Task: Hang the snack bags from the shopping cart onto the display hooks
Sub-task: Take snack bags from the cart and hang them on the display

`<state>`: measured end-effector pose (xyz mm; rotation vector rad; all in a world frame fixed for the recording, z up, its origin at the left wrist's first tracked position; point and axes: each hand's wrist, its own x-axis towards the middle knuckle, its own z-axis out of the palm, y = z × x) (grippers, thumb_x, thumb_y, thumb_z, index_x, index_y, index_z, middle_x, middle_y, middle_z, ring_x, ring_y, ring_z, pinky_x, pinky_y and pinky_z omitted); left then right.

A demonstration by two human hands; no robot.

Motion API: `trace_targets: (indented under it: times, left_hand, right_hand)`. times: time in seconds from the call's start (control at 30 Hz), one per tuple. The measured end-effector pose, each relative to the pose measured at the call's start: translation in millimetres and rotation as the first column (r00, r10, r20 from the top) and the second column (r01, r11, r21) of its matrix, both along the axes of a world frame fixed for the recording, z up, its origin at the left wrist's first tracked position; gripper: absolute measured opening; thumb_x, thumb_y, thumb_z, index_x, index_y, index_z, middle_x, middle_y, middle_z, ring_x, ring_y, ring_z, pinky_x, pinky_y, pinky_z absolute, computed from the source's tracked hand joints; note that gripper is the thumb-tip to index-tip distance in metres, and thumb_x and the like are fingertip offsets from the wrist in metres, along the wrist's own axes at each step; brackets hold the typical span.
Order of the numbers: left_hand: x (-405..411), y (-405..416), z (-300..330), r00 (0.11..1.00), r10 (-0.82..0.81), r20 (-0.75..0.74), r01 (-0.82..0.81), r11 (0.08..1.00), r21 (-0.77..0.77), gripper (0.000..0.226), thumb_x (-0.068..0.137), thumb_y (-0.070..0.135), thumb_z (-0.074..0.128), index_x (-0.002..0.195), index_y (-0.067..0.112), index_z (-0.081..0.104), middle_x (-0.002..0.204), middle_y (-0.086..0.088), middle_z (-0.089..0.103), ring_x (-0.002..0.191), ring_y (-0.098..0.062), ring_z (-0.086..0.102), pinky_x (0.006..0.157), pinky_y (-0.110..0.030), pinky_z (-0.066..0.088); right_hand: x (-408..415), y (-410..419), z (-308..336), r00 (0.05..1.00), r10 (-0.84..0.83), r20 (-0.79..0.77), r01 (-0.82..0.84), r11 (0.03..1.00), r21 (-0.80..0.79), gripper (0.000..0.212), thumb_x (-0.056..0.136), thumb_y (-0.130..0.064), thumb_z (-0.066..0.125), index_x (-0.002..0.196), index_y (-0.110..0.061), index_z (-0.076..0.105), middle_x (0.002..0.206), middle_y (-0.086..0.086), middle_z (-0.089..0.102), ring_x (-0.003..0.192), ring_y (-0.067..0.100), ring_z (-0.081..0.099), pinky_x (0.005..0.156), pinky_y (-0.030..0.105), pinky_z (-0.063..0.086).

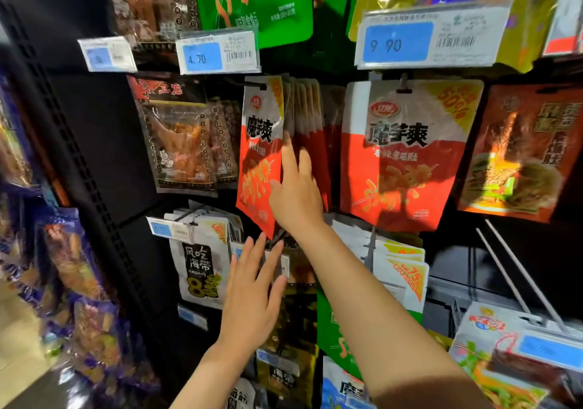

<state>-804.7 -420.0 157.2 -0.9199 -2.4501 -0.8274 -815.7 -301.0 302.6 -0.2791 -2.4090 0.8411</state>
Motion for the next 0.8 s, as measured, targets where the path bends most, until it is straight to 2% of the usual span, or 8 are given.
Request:
trace_targets:
  times: [0.2, 0.33, 0.4, 0.47, 0.57, 0.63, 0.7, 0.8]
  left_hand:
    - [-3, -6, 2, 0.997, -0.076, -0.002, 0.076, 0.997, -0.016, 0.051, 0.097, 0.054, 0.019, 0.147, 0.048, 0.006, 0.158, 0.016, -0.002, 0.146, -0.005, -0.013, 0.117, -0.037, -0.005]
    - [-1, -4, 12, 0.996, -0.087, -0.033, 0.090, 0.993, 0.072, 0.054, 0.095, 0.051, 0.030, 0.146, 0.032, 0.036, 0.156, 0.006, 0.026, 0.147, -0.014, 0.005, 0.118, -0.040, 0.003]
    - [7, 6, 18, 0.993, -0.112, -0.048, 0.117, 0.983, 0.144, 0.049, 0.094, 0.045, 0.037, 0.136, 0.024, 0.052, 0.147, 0.002, 0.044, 0.145, -0.016, 0.017, 0.118, -0.041, 0.010]
    - [17, 22, 26, 0.972, -0.216, -0.095, 0.232, 0.949, 0.214, 0.041, 0.092, 0.037, 0.044, 0.123, 0.018, 0.062, 0.134, -0.001, 0.056, 0.139, -0.017, 0.031, 0.118, -0.044, 0.015]
    - [50, 62, 36, 0.921, -0.362, -0.144, 0.389, 0.877, 0.283, 0.030, 0.090, 0.030, 0.049, 0.109, 0.015, 0.068, 0.115, 0.000, 0.065, 0.121, -0.018, 0.048, 0.110, -0.042, 0.028]
    - [84, 91, 43, 0.856, -0.507, -0.100, 0.509, 0.794, 0.333, 0.028, 0.091, 0.029, 0.049, 0.107, 0.017, 0.068, 0.106, 0.004, 0.066, 0.106, -0.014, 0.054, 0.101, -0.026, 0.035]
    - [123, 120, 46, 0.758, -0.651, -0.051, 0.626, 0.703, 0.337, 0.028, 0.091, 0.031, 0.047, 0.105, 0.018, 0.068, 0.102, 0.008, 0.065, 0.098, -0.010, 0.054, 0.092, -0.013, 0.032]
    - [187, 162, 40, 0.619, -0.783, 0.066, 0.733, 0.606, 0.308, 0.031, 0.090, 0.038, 0.044, 0.100, 0.023, 0.070, 0.098, 0.008, 0.070, 0.091, -0.006, 0.057, 0.078, -0.019, 0.039]
  right_hand:
    - [5, 4, -2, 1.000, -0.013, 0.027, 0.014, 1.000, -0.017, 0.082, 0.097, -0.025, 0.051, 0.150, -0.039, -0.010, 0.161, 0.011, 0.003, 0.138, 0.039, 0.033, 0.109, 0.054, 0.033]
    - [25, 12, -10, 1.000, -0.018, 0.016, 0.019, 0.998, -0.059, 0.084, 0.094, -0.028, 0.056, 0.152, -0.036, -0.004, 0.161, 0.008, 0.011, 0.142, 0.033, 0.027, 0.112, 0.048, 0.031]
    - [44, 22, -11, 1.000, -0.025, 0.013, 0.026, 0.996, -0.083, 0.080, 0.093, -0.027, 0.059, 0.154, -0.030, 0.006, 0.160, 0.007, 0.018, 0.144, 0.025, 0.025, 0.115, 0.037, 0.027]
    - [69, 34, -9, 0.997, -0.072, -0.028, 0.068, 0.990, -0.124, 0.075, 0.092, -0.024, 0.062, 0.153, -0.023, 0.018, 0.157, 0.005, 0.027, 0.143, 0.020, 0.027, 0.114, 0.032, 0.027]
    - [120, 56, -13, 0.982, -0.180, -0.063, 0.166, 0.969, -0.181, 0.063, 0.091, -0.019, 0.064, 0.147, -0.019, 0.035, 0.147, 0.002, 0.044, 0.133, 0.017, 0.043, 0.107, 0.028, 0.035]
    - [166, 74, -18, 0.961, -0.270, -0.052, 0.252, 0.940, -0.230, 0.052, 0.090, -0.018, 0.064, 0.139, -0.020, 0.047, 0.136, 0.001, 0.054, 0.114, 0.013, 0.055, 0.092, 0.017, 0.042]
    - [222, 96, -24, 0.912, -0.405, -0.056, 0.379, 0.888, -0.260, 0.036, 0.089, -0.016, 0.065, 0.125, -0.016, 0.060, 0.117, 0.003, 0.064, 0.094, 0.014, 0.060, 0.083, 0.016, 0.045]
    - [318, 129, -45, 0.809, -0.586, -0.050, 0.534, 0.768, -0.353, 0.014, 0.089, -0.010, 0.065, 0.100, -0.018, 0.068, 0.088, -0.005, 0.066, 0.083, 0.014, 0.061, 0.081, 0.025, 0.049]
